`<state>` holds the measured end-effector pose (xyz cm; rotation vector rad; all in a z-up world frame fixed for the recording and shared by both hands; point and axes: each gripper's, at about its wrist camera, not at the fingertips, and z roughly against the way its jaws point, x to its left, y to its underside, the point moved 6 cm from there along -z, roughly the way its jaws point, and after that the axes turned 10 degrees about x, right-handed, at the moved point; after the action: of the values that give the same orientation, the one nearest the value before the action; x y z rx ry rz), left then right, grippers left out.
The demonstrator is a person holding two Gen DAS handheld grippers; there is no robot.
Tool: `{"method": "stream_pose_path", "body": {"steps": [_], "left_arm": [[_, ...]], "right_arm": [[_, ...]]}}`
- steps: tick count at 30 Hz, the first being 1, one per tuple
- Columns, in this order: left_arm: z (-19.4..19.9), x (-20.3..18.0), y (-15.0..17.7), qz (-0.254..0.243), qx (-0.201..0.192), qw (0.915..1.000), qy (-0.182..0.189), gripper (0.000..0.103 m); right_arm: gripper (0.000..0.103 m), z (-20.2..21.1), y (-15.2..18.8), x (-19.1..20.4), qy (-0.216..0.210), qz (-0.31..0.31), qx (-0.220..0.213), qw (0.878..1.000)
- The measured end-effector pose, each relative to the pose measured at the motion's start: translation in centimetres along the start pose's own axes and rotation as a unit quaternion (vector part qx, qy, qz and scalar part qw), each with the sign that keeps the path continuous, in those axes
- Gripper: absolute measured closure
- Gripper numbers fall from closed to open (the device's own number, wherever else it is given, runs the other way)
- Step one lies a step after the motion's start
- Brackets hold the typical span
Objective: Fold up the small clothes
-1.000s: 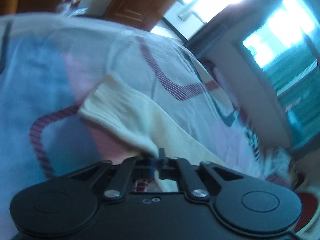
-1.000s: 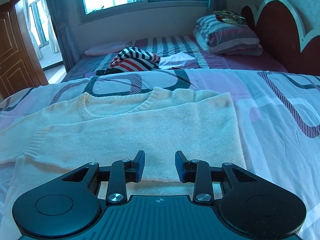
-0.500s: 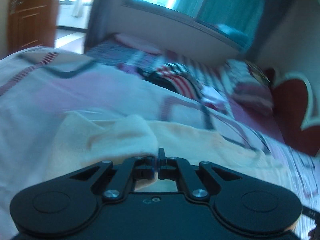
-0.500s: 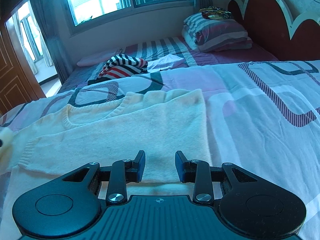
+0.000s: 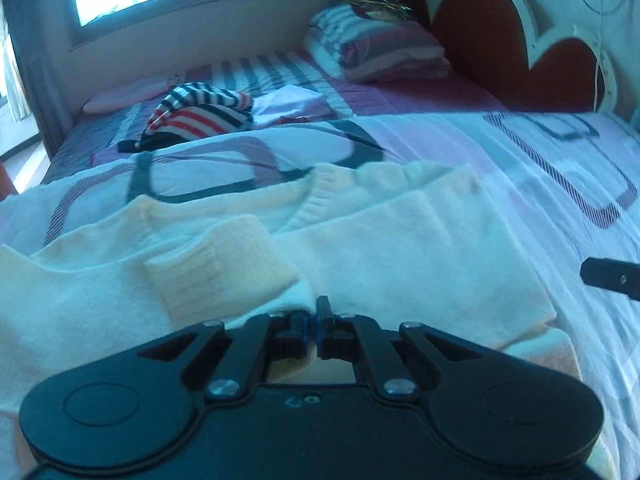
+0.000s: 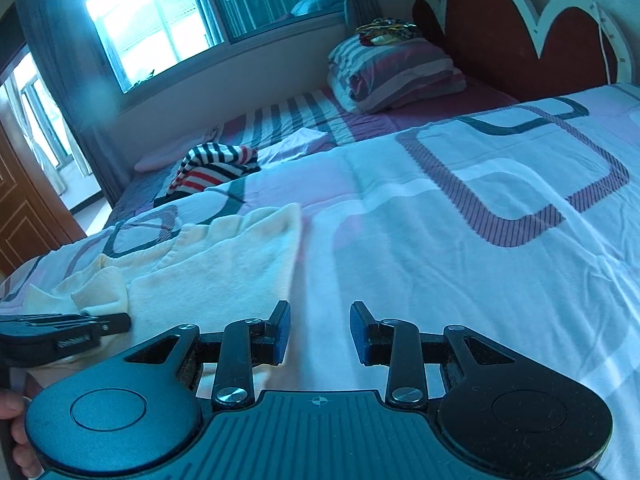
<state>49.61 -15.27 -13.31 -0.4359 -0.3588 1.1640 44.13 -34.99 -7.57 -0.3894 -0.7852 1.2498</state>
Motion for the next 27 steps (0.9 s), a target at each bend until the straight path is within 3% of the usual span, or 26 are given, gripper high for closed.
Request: {"method": "stream_pose_path", "body": {"steps": [1, 6, 8, 10, 11, 13, 16, 21, 24, 27], "left_arm": [[-0.2, -0.6, -0.1, -0.005, -0.001, 1.0, -0.001, 0.086], [-0.4, -3.0, -1.1, -0.021, -0.006, 0.9998, -0.003, 0.087], [-0.2, -4.2, -1.3, -0.032, -0.012, 0.9993, 0.017, 0.074], [0.2, -5.5, -1.3, -0.048, -0.019, 0.9973, 0.051, 0.038], [0.5, -5.7, -1.1, -0.048, -0.027, 0.9969, 0.056, 0.035], [1.1, -4.7, -0.5, -0.04, -0.034, 0.998, 0.034, 0.039], [2.7, 0.1, 1.2, 0.021, -0.043, 0.9988, -0.005, 0.041], [6.1, 10.4, 6.0, 0.119, -0.046, 0.987, -0.098, 0.043], [7.8, 14.9, 8.7, 0.155, -0.04, 0.9793, -0.125, 0.042], [7.2, 17.0, 9.8, 0.16, -0.017, 0.9794, -0.123, 0.041]], "right_arm": [[0.069, 0.3, 0.0, -0.6, 0.001, -0.002, 0.0, 1.0], [0.069, 0.8, 0.1, -2.4, 0.003, -0.014, -0.001, 1.0], [0.069, 0.9, 0.1, -2.5, 0.002, -0.017, -0.001, 1.0], [0.069, 1.0, -0.1, -2.6, 0.001, -0.019, -0.003, 1.0], [0.069, 0.9, -0.2, -2.4, -0.004, -0.019, -0.003, 1.0], [0.069, 0.9, -0.5, -1.8, -0.015, -0.017, -0.002, 1.0], [0.069, 0.7, -0.8, 0.0, -0.039, -0.008, -0.005, 0.999], [0.069, -1.9, -0.8, 3.6, -0.081, -0.003, 0.015, 0.997], [0.069, -4.4, -0.7, 5.2, -0.098, -0.009, 0.036, 0.994], [0.069, -6.5, -0.6, 6.5, -0.11, -0.018, 0.056, 0.992]]}}
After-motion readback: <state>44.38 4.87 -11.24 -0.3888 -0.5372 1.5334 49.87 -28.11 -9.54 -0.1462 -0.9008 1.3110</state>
